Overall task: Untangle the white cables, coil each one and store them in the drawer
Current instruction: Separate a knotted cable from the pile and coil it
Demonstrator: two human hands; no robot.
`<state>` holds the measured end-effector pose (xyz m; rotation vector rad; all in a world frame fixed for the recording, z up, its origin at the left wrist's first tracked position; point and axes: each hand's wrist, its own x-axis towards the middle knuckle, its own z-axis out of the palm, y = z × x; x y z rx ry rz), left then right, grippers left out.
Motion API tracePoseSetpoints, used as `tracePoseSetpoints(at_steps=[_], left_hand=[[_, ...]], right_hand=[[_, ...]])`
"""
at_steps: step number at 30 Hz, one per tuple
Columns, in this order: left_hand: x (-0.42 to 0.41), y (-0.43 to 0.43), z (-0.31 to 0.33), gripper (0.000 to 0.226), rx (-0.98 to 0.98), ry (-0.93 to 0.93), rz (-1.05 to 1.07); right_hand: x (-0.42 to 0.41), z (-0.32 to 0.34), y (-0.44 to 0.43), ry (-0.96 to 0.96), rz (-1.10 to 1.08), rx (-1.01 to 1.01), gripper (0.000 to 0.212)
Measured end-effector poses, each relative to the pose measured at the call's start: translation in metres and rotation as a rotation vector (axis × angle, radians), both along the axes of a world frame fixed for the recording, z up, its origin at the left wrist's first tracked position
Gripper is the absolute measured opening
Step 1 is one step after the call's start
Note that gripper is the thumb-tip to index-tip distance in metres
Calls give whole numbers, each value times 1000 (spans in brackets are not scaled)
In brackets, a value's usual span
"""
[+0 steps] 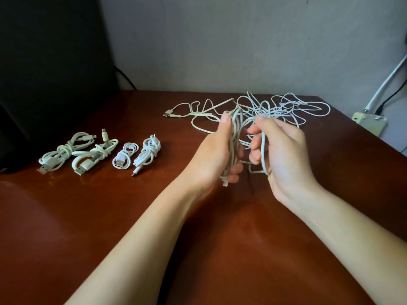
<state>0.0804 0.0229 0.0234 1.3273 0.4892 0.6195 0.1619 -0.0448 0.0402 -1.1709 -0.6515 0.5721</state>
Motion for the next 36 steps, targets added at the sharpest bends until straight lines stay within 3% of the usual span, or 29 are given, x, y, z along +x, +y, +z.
tracePoseSetpoints(at_steps=[3,13,25,28,32,36], left_hand=[[0,-7,-2,50,141,59,-83],[0,-10,1,47,205,55,-144],[-8,-7,-2,20,385,133,-267],[-6,-8,-5,24,411,156,-243],[-3,-6,-3,27,331,148,-179],[-4,3,5,25,169,-4,-149]], right_hand=[[-3,-4,0,-41,26,7,27],[4,-10,3,-314,-47,46,27],[22,3,1,-299,198,-146,35],[23,2,1,-337,189,-170,36],[25,0,3,-372,153,-75,34],[36,-3,7,-555,-2,-18,36]])
